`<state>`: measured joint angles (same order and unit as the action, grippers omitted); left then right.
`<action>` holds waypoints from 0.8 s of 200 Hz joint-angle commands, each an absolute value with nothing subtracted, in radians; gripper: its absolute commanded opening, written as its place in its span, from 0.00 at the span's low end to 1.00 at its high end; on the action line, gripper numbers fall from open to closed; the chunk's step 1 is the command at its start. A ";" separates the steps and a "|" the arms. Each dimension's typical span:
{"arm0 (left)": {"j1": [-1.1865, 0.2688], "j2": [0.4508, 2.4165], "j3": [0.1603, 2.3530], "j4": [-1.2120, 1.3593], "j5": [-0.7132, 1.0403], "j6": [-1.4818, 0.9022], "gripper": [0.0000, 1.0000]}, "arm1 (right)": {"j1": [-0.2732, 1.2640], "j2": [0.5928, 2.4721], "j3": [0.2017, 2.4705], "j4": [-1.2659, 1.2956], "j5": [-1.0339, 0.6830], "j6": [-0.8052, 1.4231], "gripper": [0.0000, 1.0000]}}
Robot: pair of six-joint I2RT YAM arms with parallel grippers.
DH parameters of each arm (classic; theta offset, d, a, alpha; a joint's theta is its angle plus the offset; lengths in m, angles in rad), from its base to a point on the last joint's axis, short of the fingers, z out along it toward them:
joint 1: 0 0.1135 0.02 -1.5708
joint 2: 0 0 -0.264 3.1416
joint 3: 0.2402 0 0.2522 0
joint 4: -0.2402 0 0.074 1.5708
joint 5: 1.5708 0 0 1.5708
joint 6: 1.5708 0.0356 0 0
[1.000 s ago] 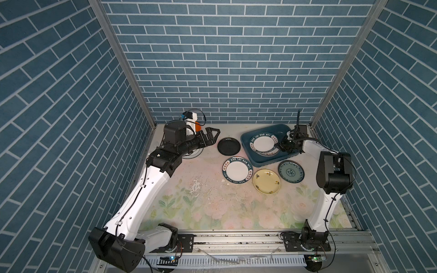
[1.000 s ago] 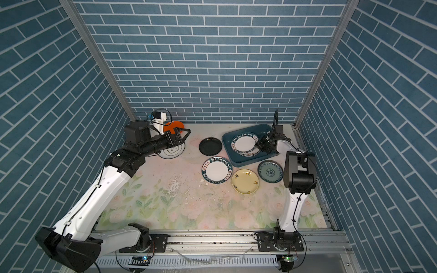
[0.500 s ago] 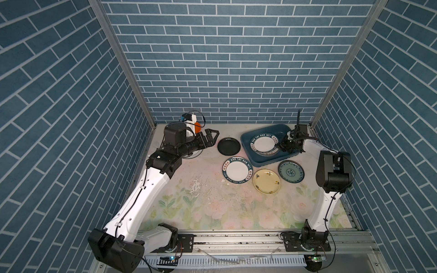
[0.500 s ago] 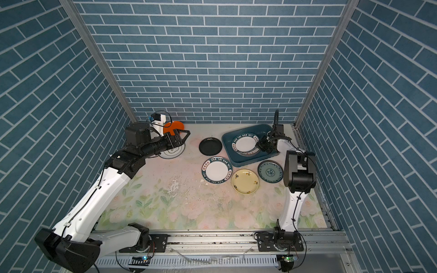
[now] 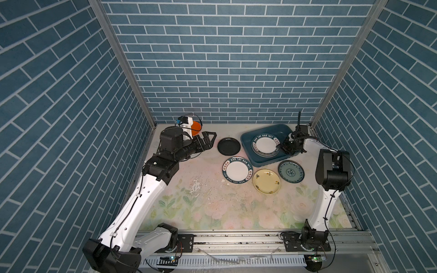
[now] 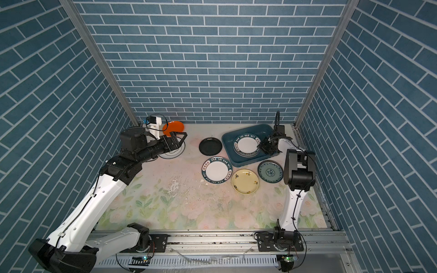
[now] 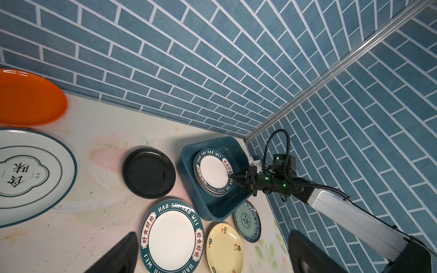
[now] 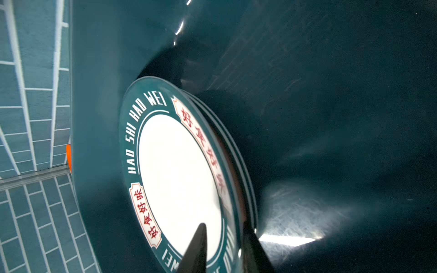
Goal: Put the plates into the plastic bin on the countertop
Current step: 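Lay the green-rimmed plate flat in the bin and open the right gripper, then reach the left gripper to the white teal-rimmed plate while the right lifts away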
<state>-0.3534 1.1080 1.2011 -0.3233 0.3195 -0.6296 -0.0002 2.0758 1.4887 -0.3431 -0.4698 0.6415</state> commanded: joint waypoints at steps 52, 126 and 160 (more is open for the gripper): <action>-0.360 1.095 1.190 -0.333 0.281 -0.631 1.00 | 0.000 2.055 1.534 -0.426 -0.416 0.576 0.57; -0.353 1.106 1.182 -0.458 0.105 -0.684 1.00 | 0.000 1.938 1.564 -0.463 -0.383 0.531 0.83; -0.275 1.104 1.116 -0.438 0.147 -0.780 1.00 | 0.005 1.877 1.586 -0.490 -0.415 0.506 0.86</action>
<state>-0.3271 1.1114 1.1687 -0.4290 0.1486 -0.7048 0.0017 1.9583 1.5513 -0.4534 -0.4015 0.5564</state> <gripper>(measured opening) 0.997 0.853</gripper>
